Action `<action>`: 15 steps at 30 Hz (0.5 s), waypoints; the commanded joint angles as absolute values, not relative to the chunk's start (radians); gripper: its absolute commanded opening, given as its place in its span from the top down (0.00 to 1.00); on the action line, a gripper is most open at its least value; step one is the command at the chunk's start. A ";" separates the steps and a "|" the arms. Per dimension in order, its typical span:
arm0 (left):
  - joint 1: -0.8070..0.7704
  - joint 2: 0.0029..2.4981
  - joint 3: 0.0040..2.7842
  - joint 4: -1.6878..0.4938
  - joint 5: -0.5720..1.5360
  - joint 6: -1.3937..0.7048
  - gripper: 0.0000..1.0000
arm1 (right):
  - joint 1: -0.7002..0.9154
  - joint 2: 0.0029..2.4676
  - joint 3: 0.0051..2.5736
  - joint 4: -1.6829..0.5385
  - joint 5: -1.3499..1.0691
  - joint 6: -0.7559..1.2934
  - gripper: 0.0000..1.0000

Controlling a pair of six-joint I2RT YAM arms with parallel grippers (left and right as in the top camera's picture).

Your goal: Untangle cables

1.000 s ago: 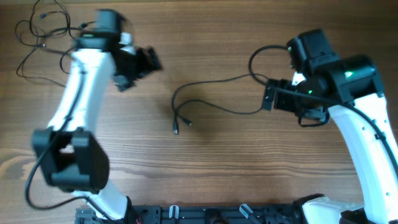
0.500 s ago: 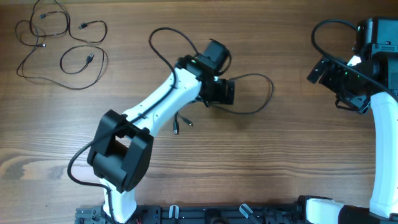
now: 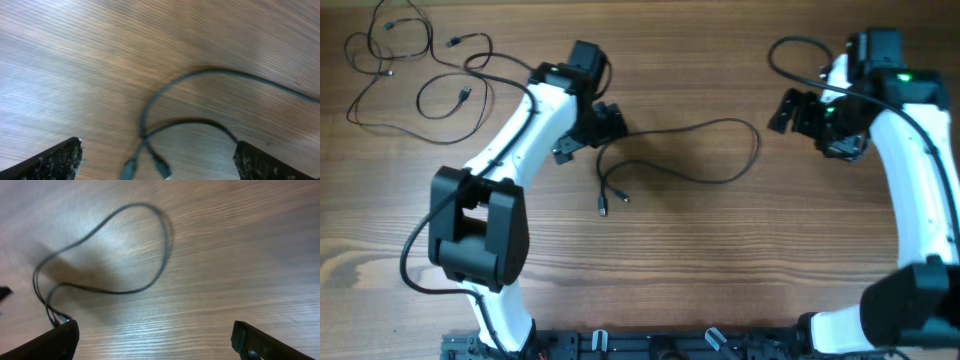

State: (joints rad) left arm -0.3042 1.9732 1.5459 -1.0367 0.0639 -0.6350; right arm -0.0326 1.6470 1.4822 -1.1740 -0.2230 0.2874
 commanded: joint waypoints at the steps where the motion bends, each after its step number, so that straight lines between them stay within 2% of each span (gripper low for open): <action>1: -0.260 1.977 1.533 -1.075 0.101 -0.659 0.00 | 0.033 1.755 1.444 -1.109 -0.250 0.239 0.12; 3: -0.255 1.977 1.515 -1.078 0.073 -0.659 0.00 | 0.077 1.841 1.443 -1.071 -0.192 0.244 0.28; 15: -0.255 1.977 1.489 -1.038 0.059 -0.660 0.00 | 0.091 2.085 1.443 -0.931 -0.071 0.315 0.28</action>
